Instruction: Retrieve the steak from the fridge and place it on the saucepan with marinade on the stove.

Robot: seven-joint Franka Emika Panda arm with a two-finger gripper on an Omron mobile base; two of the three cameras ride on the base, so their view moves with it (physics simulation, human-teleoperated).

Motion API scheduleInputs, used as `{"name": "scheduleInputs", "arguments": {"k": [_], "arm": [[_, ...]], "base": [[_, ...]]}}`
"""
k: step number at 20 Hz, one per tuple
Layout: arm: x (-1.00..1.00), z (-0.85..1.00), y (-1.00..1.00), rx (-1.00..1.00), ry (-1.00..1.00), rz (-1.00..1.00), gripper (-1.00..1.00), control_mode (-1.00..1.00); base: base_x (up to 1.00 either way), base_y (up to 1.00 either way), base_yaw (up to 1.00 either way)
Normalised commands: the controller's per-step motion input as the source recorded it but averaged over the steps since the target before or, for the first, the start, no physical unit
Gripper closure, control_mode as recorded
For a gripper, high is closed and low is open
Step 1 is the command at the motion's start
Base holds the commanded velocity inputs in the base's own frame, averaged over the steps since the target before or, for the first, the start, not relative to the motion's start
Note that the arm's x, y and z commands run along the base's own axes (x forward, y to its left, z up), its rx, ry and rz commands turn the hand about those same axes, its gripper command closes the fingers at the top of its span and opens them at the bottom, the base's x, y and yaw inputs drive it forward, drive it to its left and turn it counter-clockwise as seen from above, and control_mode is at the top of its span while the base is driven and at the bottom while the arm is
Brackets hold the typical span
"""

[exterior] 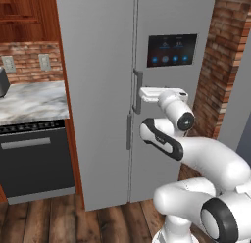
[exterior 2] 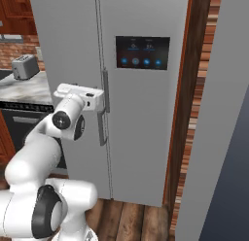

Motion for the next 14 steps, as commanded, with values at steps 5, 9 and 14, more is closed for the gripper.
{"name": "scheduleInputs", "arguments": {"k": [5,9,14], "arm": [[0.43,0.0,-0.07,0.0,0.0,0.0,-1.0,-1.0],[0.53,0.0,-0.01,0.0,0.0,0.0,-1.0,-1.0],[0.46,-0.07,0.0,0.0,0.0,0.0,-1.0,-1.0]], "base": [[0.0,0.0,0.0],[0.0,0.0,0.0],[0.0,0.0,0.0]]}}
